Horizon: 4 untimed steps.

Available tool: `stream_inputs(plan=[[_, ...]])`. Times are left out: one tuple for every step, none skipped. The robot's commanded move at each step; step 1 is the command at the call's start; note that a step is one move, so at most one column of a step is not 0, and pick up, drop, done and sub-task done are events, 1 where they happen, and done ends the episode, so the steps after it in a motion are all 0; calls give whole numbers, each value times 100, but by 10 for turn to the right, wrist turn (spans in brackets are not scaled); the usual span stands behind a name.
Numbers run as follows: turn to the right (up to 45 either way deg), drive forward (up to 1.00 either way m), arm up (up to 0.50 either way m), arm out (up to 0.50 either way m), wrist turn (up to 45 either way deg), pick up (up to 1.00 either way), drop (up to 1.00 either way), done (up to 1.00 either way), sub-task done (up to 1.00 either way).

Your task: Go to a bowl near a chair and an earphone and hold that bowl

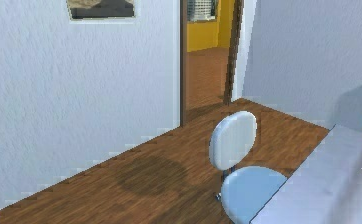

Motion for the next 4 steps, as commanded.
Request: stream_inputs(plan=[[0, 0, 0, 0, 450, 0, 0, 0, 0], [0, 0, 0, 0, 90, 0, 0, 0, 0], [0, 0, -18, 0, 0, 0, 0, 0, 0], [0, 0, 0, 0, 0, 100, 0, 0, 0]])
